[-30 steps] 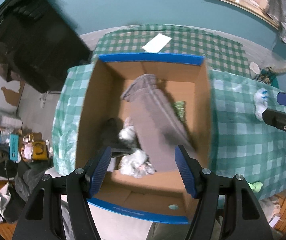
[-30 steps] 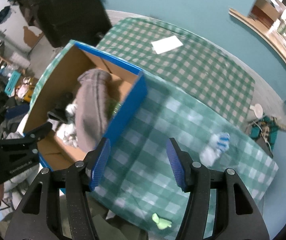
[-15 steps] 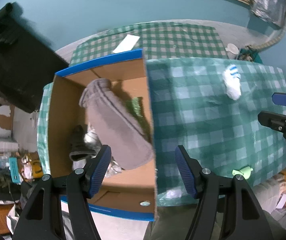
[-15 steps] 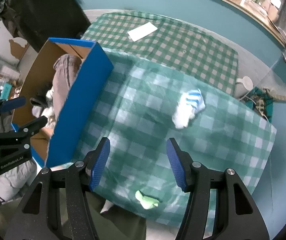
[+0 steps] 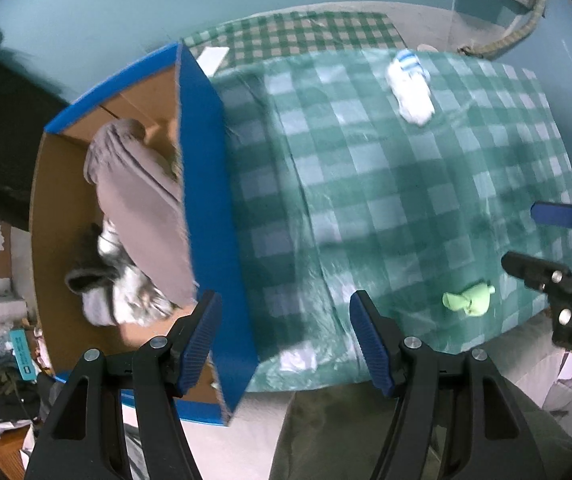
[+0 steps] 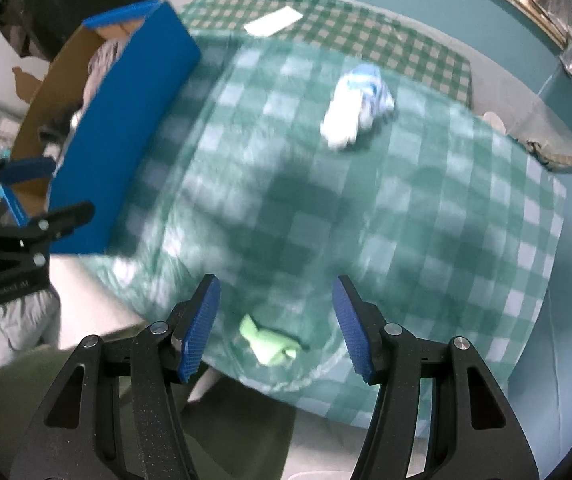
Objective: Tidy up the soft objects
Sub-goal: 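Move both tools back over the table toward the light green cloth, then grasp the light green cloth with the right tool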
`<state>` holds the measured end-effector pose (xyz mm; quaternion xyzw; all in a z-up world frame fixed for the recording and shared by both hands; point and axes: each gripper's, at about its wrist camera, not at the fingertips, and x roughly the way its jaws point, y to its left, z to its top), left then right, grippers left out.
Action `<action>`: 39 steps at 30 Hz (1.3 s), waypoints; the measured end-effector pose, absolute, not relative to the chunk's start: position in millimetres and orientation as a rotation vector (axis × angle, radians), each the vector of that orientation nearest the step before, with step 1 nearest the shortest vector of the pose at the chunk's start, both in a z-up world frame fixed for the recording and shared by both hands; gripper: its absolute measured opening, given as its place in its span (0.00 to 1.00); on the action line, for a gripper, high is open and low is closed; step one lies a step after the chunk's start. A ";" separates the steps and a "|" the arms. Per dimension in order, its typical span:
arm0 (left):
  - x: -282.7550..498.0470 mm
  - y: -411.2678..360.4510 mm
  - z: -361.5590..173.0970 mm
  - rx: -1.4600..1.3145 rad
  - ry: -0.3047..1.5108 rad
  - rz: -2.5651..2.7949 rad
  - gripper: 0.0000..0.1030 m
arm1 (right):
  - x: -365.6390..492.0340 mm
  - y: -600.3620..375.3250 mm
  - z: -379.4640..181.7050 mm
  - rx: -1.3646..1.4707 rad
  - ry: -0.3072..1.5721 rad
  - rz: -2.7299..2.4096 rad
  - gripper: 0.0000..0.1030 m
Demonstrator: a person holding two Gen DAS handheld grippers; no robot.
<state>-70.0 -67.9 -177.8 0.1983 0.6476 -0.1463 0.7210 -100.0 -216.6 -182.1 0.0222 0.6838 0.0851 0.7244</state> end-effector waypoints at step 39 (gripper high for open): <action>-101.2 -105.8 -237.9 0.494 1.479 -0.368 0.66 | -143.7 -207.2 -263.9 -0.051 1.540 0.265 0.25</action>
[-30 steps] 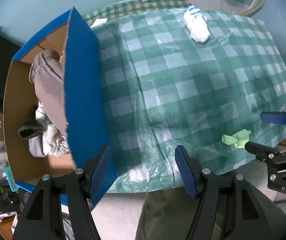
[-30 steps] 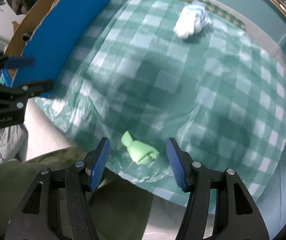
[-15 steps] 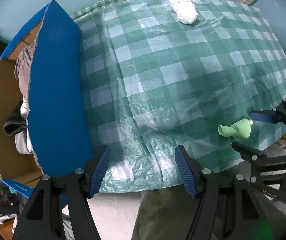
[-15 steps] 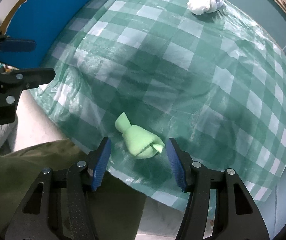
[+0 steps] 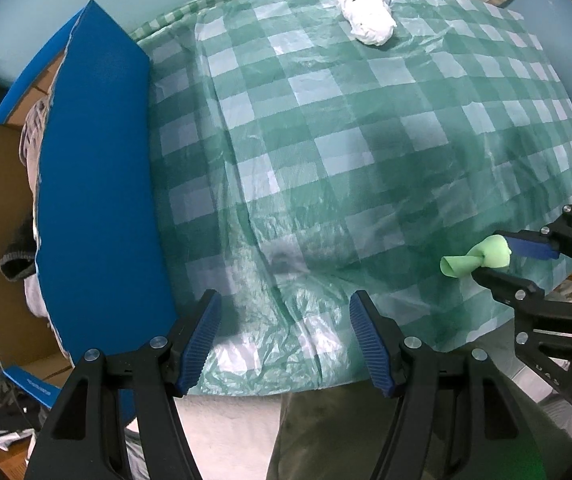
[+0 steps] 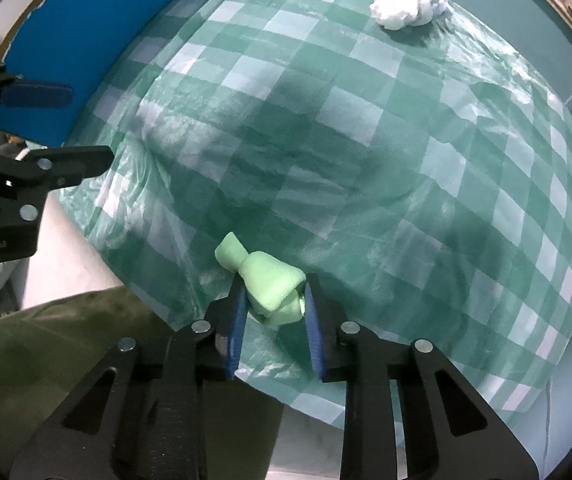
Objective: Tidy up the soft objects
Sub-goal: 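Grasp the light green cloth with the right tool, then move the left tool to the white-and-blue striped bag and grasp it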
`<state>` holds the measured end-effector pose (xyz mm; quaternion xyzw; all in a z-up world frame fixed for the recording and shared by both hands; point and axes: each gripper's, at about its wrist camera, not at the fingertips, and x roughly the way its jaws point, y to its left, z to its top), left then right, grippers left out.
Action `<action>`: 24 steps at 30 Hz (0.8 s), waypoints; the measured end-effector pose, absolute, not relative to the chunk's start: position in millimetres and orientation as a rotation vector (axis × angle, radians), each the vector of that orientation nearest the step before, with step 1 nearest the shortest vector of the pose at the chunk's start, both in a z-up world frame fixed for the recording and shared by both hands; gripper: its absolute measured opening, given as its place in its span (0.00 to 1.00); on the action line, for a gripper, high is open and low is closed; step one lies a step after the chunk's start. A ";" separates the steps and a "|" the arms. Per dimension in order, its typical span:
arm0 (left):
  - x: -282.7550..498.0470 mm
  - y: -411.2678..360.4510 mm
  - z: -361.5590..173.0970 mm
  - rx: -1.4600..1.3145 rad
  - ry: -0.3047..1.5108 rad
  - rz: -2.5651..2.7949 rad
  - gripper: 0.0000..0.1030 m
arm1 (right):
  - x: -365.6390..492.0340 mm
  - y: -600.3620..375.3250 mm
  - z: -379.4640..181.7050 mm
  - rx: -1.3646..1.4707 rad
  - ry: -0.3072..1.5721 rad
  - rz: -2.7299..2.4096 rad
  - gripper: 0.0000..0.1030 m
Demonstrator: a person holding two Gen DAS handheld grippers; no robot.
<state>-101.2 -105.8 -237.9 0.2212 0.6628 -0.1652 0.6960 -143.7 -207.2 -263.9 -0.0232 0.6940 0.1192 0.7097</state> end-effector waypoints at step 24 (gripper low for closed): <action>-8.5 -190.4 -220.2 0.459 1.418 -0.390 0.68 | -63.6 -316.0 -212.5 0.170 1.401 0.054 0.25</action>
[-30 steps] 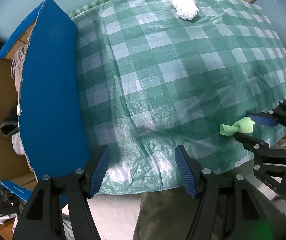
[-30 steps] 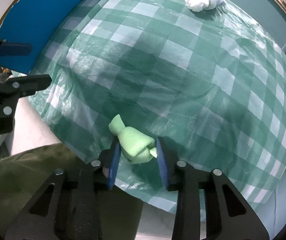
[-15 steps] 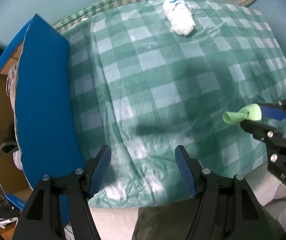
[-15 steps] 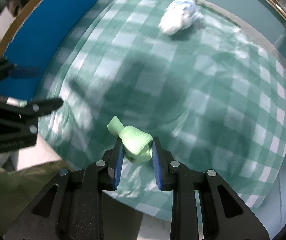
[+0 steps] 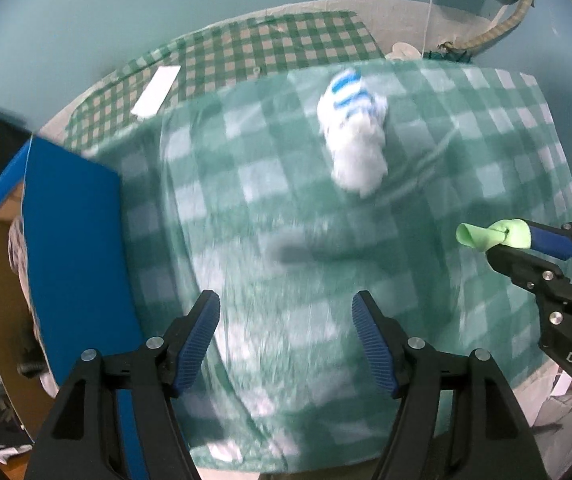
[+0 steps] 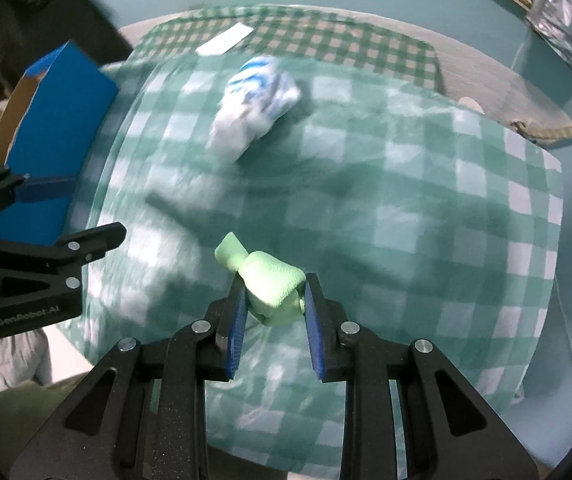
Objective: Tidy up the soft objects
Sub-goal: 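Move the left tool to the white-and-blue striped bag and grasp it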
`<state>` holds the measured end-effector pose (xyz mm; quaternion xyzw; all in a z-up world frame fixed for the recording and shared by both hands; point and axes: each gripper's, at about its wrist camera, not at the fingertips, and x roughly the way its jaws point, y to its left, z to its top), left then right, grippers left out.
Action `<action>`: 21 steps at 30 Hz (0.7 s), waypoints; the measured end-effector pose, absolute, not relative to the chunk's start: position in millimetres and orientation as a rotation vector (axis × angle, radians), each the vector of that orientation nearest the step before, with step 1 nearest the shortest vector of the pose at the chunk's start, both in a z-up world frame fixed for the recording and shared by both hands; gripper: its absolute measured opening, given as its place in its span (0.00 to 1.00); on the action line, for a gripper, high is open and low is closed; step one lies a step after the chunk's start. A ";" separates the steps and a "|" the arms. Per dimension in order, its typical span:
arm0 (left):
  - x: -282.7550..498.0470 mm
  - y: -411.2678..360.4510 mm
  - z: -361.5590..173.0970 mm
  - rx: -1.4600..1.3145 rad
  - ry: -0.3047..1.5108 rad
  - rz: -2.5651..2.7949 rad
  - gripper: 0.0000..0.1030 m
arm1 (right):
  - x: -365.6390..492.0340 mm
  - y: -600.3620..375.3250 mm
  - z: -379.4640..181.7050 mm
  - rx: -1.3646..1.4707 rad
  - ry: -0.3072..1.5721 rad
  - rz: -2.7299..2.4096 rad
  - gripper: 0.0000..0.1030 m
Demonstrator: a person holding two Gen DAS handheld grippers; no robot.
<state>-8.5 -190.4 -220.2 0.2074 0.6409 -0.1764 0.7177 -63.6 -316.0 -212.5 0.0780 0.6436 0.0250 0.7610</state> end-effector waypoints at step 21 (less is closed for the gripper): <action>63.6 -252.6 -251.7 0.375 1.446 -0.435 0.76 | -9.6 -367.8 -210.5 0.234 1.368 -0.035 0.25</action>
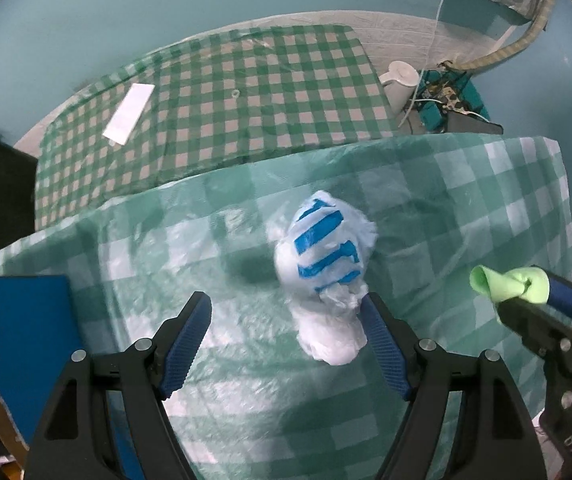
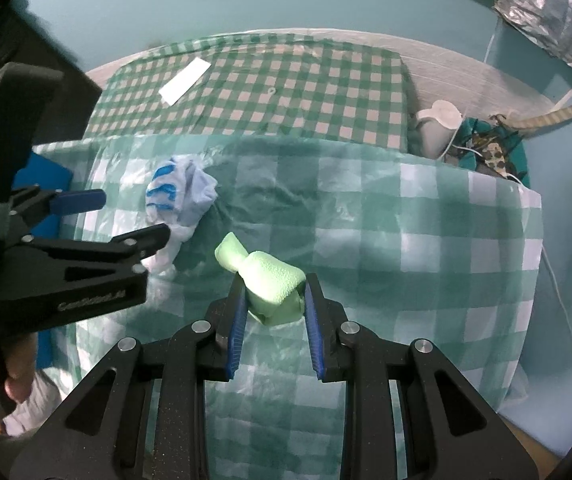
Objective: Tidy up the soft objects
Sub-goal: 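Move the left tool to the white-and-blue striped bag and grasp it, then carry the striped bag and green cloth with both tools over the box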
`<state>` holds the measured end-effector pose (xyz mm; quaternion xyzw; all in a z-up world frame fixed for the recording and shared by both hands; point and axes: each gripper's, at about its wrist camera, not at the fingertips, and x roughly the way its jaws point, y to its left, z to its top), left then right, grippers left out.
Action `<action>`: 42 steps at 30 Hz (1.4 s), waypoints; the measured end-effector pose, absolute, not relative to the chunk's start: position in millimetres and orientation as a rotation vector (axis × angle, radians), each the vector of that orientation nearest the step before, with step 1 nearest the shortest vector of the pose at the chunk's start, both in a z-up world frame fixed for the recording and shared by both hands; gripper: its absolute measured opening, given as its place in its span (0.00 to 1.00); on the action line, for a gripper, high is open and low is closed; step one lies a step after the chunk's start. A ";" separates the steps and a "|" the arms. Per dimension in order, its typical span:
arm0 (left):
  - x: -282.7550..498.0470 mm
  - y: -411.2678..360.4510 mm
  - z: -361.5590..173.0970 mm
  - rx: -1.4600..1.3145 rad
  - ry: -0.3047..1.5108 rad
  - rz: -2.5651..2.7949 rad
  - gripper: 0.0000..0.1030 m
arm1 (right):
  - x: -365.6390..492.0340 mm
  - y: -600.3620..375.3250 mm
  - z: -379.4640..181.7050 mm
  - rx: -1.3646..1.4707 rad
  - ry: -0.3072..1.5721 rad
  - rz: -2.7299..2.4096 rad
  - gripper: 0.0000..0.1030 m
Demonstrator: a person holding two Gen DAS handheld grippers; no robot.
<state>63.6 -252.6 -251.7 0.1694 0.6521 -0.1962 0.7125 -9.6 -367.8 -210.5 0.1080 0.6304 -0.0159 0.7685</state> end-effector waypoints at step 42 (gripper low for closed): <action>51.8 -232.7 -219.8 0.444 1.373 -0.410 0.40 | -8.3 -367.9 -191.4 0.226 1.384 -0.060 0.25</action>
